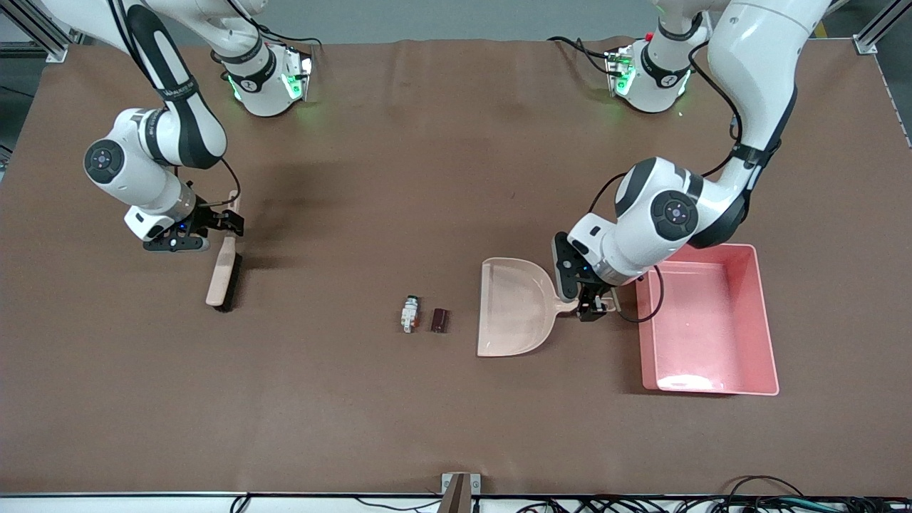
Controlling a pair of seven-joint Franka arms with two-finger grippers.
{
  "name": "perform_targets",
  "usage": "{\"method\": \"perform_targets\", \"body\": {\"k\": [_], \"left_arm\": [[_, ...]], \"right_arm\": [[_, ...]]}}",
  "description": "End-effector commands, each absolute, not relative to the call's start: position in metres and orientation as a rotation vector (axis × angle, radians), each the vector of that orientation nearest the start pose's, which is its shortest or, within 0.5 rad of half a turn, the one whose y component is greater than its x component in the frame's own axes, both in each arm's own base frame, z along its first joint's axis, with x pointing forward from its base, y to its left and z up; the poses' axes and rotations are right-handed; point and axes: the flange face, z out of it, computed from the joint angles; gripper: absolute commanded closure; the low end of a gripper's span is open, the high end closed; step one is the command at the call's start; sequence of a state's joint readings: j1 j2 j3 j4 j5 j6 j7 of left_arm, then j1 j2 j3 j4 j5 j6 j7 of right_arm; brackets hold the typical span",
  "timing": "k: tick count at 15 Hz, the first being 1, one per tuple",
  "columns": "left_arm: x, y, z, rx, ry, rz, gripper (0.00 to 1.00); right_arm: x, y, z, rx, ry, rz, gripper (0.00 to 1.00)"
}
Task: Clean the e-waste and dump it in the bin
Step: 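Grasp the brush handle with the right gripper while the left gripper grasps the dustpan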
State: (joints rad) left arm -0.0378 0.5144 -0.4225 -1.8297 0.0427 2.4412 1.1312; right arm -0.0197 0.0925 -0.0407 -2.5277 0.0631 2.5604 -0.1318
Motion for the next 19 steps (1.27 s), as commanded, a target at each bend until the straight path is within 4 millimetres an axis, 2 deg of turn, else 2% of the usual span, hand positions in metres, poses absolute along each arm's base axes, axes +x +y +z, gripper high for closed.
{"method": "perform_targets", "body": {"k": [1, 6, 9, 15, 19], "left_arm": [[0.614, -0.271, 0.275, -2.199, 2.358, -0.353, 0.17], [0.617, -0.269, 0.257, -2.158, 2.415, -0.335, 0.17], [0.615, -0.268, 0.245, -2.166, 2.427, -0.313, 0.17], [0.613, -0.273, 0.239, -2.164, 2.440, -0.304, 0.17], [0.617, -0.272, 0.232, -2.115, 2.433, -0.272, 0.22]], "right_arm": [[0.448, -0.028, 0.235, -3.102, -0.051, 0.075, 0.25], [0.443, -0.026, 0.227, -3.104, -0.059, 0.071, 0.39], [0.443, -0.026, 0.224, -3.105, -0.059, 0.068, 0.41], [0.443, -0.026, 0.224, -3.105, -0.063, 0.068, 0.65], [0.443, -0.024, 0.225, -3.105, -0.066, 0.066, 0.92]]}}
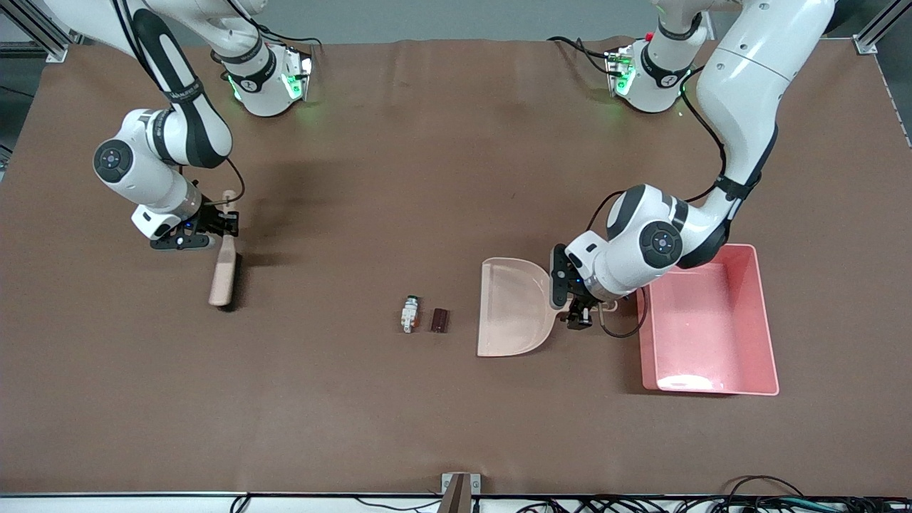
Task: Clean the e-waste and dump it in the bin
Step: 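Grasp the brush handle with the right gripper while the left gripper grasps the dustpan, then lift the brush with the right gripper and carry it toward the dustpan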
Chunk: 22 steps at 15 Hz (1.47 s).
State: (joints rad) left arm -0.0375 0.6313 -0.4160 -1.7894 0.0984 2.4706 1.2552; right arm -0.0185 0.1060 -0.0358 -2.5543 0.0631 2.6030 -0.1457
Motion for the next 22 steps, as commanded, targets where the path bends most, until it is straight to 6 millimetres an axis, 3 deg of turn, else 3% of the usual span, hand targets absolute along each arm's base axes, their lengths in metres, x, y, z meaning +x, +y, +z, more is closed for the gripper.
{"method": "perform_targets", "body": {"k": [1, 9, 11, 13, 15, 18, 22], "left_arm": [[0.616, -0.273, 0.230, -2.128, 2.427, -0.266, 0.22], [0.614, -0.282, 0.224, -2.143, 2.424, -0.261, 0.30], [0.614, -0.283, 0.224, -2.136, 2.427, -0.259, 0.39], [0.615, -0.283, 0.222, -2.111, 2.432, -0.254, 0.44], [0.616, -0.283, 0.223, -2.113, 2.430, -0.256, 0.51], [0.617, -0.283, 0.222, -2.117, 2.428, -0.257, 0.57], [0.617, -0.283, 0.223, -2.117, 2.427, -0.259, 0.72]], "right_arm": [[0.443, -0.025, 0.225, -3.105, -0.066, 0.066, 0.97], [0.443, -0.028, 0.228, -3.071, 0.046, 0.067, 1.00], [0.444, -0.025, 0.243, -3.061, 0.045, 0.070, 1.00], [0.444, -0.017, 0.269, -3.053, 0.011, 0.054, 1.00], [0.454, -0.008, 0.280, -3.054, -0.015, 0.018, 1.00], [0.453, 0.036, 0.282, -3.021, -0.042, 0.030, 1.00], [0.454, 0.105, 0.294, -3.006, 0.029, 0.020, 1.00]]}}
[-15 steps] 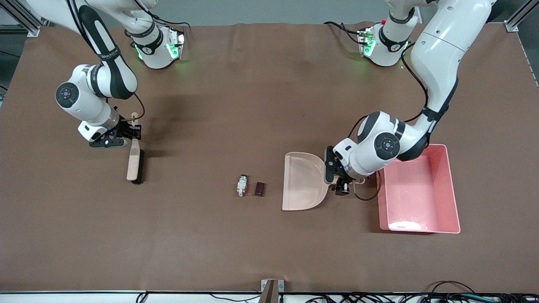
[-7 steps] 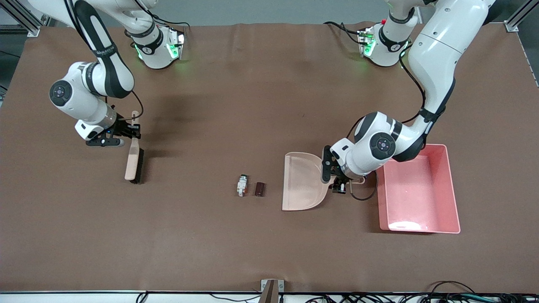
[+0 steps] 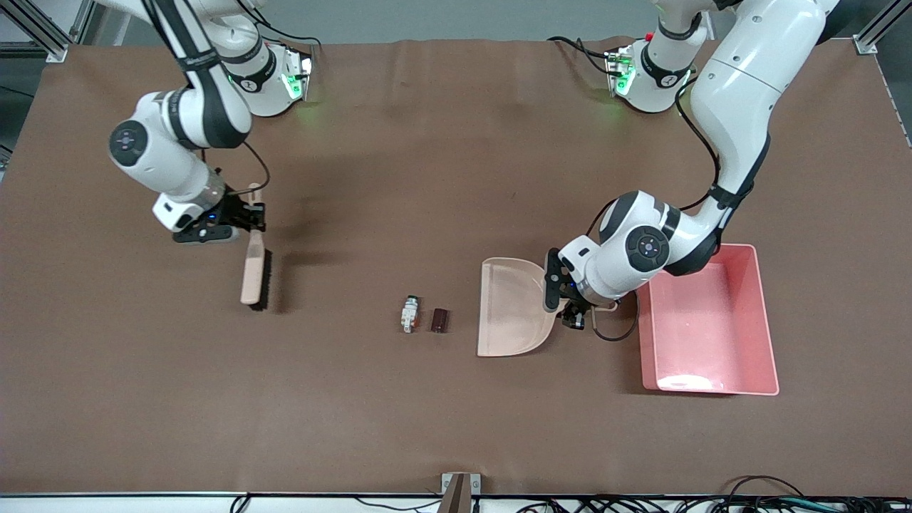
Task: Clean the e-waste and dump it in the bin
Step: 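Lift the brush with the right gripper and carry it toward the dustpan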
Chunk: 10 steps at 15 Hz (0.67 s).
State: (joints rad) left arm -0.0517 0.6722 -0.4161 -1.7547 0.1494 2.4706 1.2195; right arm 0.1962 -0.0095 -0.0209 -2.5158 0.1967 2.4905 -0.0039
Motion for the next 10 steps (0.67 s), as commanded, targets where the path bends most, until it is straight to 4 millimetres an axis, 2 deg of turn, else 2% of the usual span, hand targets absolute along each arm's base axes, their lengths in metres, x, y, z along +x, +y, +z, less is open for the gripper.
{"method": "perform_targets", "body": {"k": [1, 2, 3, 4, 6, 8, 10], "left_arm": [[0.618, -0.282, 0.223, -2.122, 2.422, -0.259, 0.74], [0.618, -0.282, 0.224, -2.121, 2.421, -0.261, 0.74], [0.619, -0.282, 0.224, -2.121, 2.420, -0.263, 0.76], [0.621, -0.281, 0.226, -2.123, 2.416, -0.270, 0.78], [0.622, -0.280, 0.227, -2.131, 2.407, -0.268, 0.80], [0.623, -0.277, 0.229, -2.137, 2.401, -0.264, 0.85], [0.623, -0.278, 0.231, -2.163, 2.379, -0.258, 0.88]], "right_arm": [[0.454, 0.124, 0.296, -3.004, 0.038, 0.017, 1.00], [0.455, 0.143, 0.301, -3.000, 0.057, 0.005, 1.00], [0.456, 0.163, 0.295, -3.003, 0.073, 0.015, 1.00], [0.460, 0.173, 0.285, -3.008, 0.078, 0.028, 1.00], [0.473, 0.186, 0.279, -3.005, 0.125, 0.018, 1.00], [0.482, 0.203, 0.258, -3.017, 0.139, 0.060, 1.00], [0.487, 0.224, 0.260, -2.985, 0.186, 0.072, 1.00]]}}
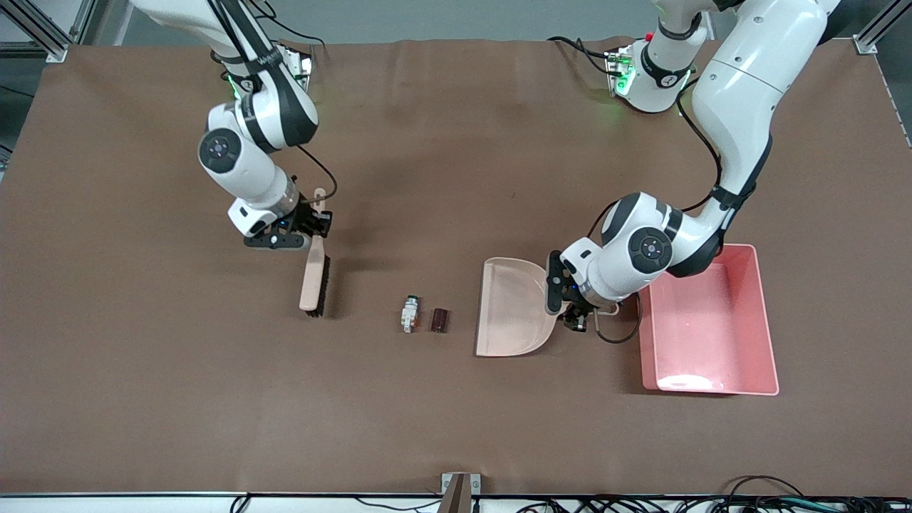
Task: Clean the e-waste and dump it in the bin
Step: 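Lift the brush with the right gripper and carry it toward the dustpan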
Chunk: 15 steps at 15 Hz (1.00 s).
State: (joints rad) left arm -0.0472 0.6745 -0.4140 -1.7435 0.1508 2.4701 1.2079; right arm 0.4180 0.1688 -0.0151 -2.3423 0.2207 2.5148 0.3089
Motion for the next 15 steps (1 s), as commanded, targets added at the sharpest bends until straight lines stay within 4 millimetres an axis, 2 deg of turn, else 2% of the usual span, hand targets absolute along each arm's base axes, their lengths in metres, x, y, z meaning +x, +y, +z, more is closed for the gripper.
{"method": "perform_targets", "body": {"k": [1, 5, 9, 12, 15], "left_arm": [[0.621, -0.280, 0.231, -2.176, 2.372, -0.248, 0.88], [0.626, -0.278, 0.237, -2.185, 2.353, -0.213, 0.90], [0.629, -0.282, 0.239, -2.179, 2.280, -0.157, 0.90], [0.623, -0.298, 0.238, -2.162, 2.295, -0.156, 0.90], [0.619, -0.308, 0.238, -2.134, 2.314, -0.156, 0.90]], "right_arm": [[0.485, 0.239, 0.256, -2.972, 0.189, 0.089, 1.00], [0.475, 0.287, 0.248, -2.956, 0.224, 0.108, 1.00], [0.482, 0.328, 0.247, -2.943, 0.281, 0.105, 1.00], [0.492, 0.338, 0.237, -2.943, 0.279, 0.096, 1.00], [0.497, 0.353, 0.238, -2.932, 0.318, 0.089, 1.00]]}}
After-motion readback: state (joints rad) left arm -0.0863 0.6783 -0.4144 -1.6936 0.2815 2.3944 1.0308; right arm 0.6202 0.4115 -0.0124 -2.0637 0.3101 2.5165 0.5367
